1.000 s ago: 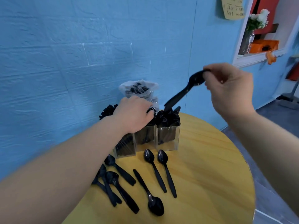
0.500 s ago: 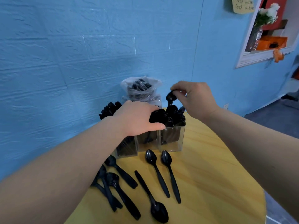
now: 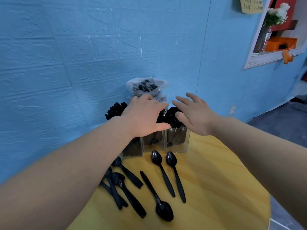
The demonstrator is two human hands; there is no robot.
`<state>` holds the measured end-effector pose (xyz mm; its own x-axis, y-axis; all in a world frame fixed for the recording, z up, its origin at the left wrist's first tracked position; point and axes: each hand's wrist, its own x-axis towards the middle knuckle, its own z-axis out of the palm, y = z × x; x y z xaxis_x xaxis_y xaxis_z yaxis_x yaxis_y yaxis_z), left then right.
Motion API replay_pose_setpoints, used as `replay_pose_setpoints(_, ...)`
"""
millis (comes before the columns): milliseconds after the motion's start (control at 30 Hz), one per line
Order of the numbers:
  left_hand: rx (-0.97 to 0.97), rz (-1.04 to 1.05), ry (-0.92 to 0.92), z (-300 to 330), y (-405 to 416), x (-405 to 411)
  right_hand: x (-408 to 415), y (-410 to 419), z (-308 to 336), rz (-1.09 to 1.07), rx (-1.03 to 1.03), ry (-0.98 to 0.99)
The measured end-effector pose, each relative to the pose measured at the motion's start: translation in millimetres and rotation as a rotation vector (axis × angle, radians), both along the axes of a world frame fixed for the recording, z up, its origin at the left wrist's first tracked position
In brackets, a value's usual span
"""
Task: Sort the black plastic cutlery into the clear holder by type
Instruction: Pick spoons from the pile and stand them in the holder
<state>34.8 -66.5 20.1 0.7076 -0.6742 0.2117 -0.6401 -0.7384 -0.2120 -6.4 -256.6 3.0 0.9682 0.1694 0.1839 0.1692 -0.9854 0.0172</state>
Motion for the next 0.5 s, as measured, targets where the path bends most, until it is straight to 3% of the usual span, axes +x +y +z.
replay_pose_setpoints(133,-0.094,-0.017,-0.059,4.6,8.9,-24.8,-27.7,5.1,-6.1,0.090,0.286,-0.419)
replay_pose_setpoints(200,-0.171,-0.049,-0.073,-4.0,17.5,-42.4,-48.8,12.2,-19.4,0.092,0.380,-0.529)
replay_pose_setpoints(300,-0.261,-0.087,-0.034,-34.5,31.6,-72.1,-77.0,25.0,-53.6,0.070,0.431,-0.314)
replay_pose_setpoints(400,-0.168,-0.029,0.129,-73.3,45.3,-95.1,-96.0,35.5,-89.6,0.071,0.347,0.010)
replay_pose_setpoints(500,-0.146,0.028,0.235,-98.7,57.6,-114.9,-108.4,43.0,-109.5,0.041,0.337,0.124)
